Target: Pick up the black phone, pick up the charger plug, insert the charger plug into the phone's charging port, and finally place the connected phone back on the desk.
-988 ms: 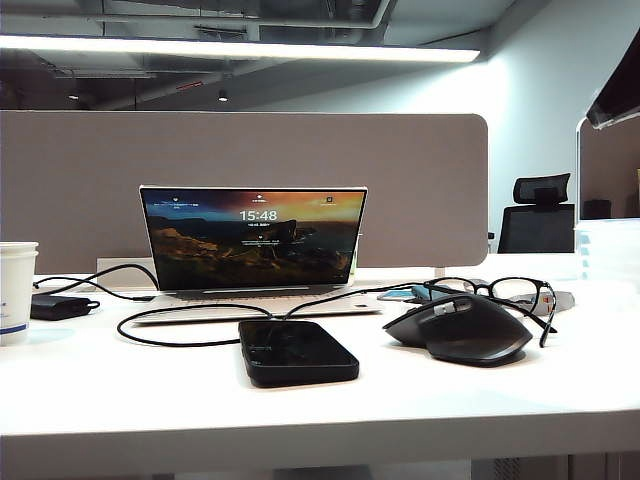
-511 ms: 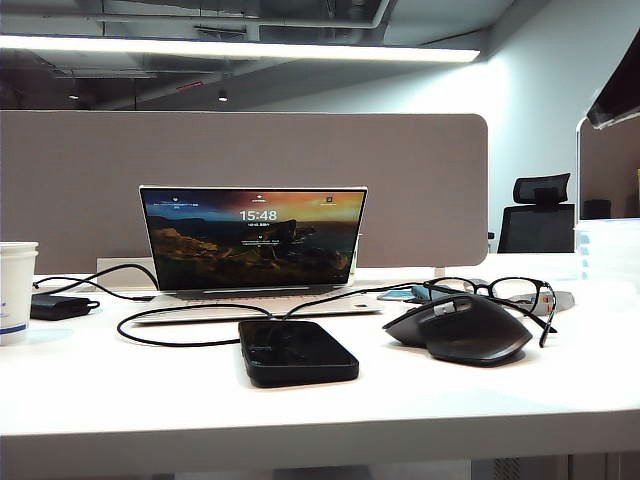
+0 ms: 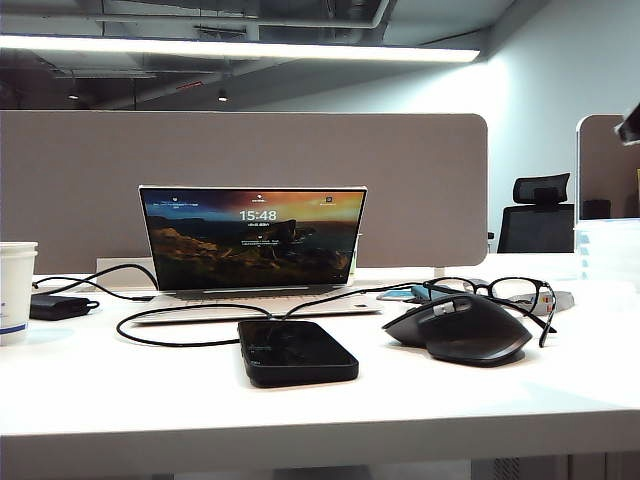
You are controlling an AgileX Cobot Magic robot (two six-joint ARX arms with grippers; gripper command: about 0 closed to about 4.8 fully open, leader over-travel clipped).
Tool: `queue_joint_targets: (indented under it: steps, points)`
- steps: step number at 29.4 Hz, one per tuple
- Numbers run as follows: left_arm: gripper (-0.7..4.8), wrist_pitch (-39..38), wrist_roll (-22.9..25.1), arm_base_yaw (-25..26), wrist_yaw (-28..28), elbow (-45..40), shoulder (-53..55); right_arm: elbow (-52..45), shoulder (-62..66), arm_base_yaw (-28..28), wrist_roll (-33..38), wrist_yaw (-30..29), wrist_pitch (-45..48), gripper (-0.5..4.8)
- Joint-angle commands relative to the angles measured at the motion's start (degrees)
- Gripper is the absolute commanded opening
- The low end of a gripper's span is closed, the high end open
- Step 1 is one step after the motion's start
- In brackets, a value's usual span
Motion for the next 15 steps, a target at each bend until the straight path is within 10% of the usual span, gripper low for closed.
queue_joint_targets:
  steps: [1, 15]
  points:
    - [-0.06, 0.52, 0.09, 0.02, 0.28, -0.02, 0.02, -4.50, -7.43, -3.58, -0.04, 0.11, 5.03, -0.04]
    - [-0.06, 0.50, 0.09, 0.02, 0.28, -0.02, 0.02, -16.44, -25.16, -16.46, 5.22, 0.28, 5.86, -0.04]
